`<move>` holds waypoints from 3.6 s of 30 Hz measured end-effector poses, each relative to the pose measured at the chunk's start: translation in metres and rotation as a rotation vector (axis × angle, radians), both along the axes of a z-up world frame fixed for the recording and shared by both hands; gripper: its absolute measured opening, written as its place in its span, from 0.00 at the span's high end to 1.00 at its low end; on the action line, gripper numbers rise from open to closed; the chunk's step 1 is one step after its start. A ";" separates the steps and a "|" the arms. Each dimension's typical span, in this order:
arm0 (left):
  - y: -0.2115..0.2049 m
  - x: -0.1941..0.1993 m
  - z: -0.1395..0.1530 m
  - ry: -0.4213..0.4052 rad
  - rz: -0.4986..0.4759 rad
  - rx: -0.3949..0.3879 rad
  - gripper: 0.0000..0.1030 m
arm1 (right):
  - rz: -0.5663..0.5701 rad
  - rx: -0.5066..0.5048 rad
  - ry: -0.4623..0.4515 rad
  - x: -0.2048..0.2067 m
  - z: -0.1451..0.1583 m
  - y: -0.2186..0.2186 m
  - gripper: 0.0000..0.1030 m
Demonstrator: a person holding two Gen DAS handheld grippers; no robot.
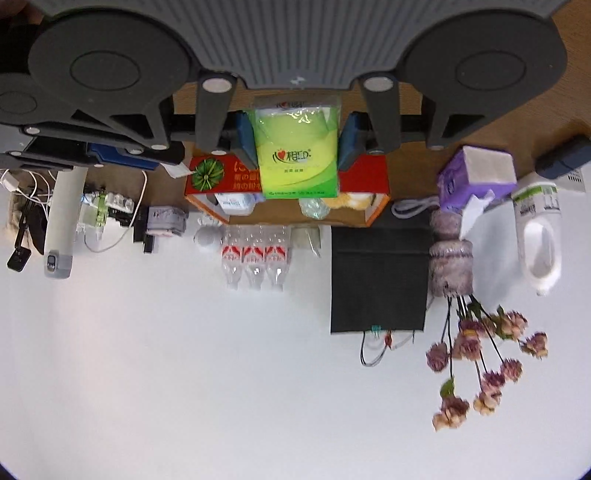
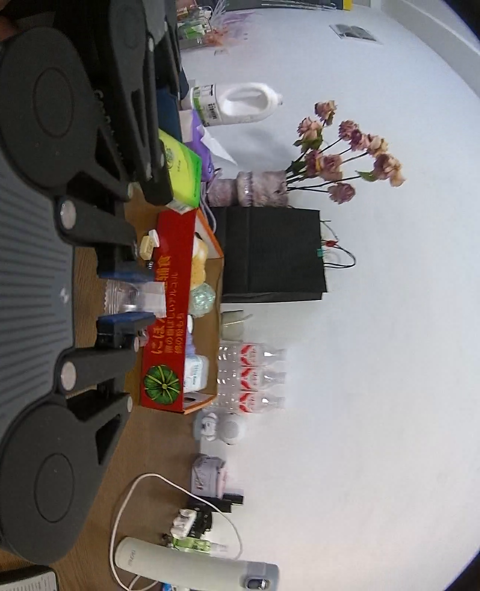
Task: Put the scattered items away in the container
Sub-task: 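Carry the tissue packet with left tool while right tool carries wrapper into box, release both, then lift both open tools out of the box toward the remaining desk items, then grasp the small beige block with the left tool while the right tool grasps the white earbud case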
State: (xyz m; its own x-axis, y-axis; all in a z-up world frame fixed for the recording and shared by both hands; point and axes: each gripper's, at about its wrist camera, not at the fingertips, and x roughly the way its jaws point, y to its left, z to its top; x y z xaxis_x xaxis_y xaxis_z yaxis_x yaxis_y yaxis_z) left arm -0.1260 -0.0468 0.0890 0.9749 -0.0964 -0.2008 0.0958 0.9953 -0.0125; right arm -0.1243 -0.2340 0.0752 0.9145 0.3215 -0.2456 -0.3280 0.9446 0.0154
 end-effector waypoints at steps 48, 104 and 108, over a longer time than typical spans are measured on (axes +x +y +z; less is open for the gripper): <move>0.045 0.365 0.027 0.613 0.080 0.060 0.00 | -0.001 -0.113 0.736 0.410 0.038 0.007 0.30; 0.054 0.189 -0.055 0.484 -0.095 -0.055 0.70 | -0.015 -0.031 0.264 0.131 -0.027 0.005 0.18; 0.080 0.144 -0.045 0.420 -0.027 -0.067 0.70 | 0.073 -0.028 0.286 0.162 -0.026 0.032 0.23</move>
State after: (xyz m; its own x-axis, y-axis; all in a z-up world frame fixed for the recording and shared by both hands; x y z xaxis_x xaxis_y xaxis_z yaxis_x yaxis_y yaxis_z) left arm 0.0183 0.0330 0.0438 0.8067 -0.1469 -0.5724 0.0946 0.9882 -0.1203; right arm 0.0379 -0.2018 0.0495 0.7813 0.3736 -0.5000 -0.3813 0.9199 0.0916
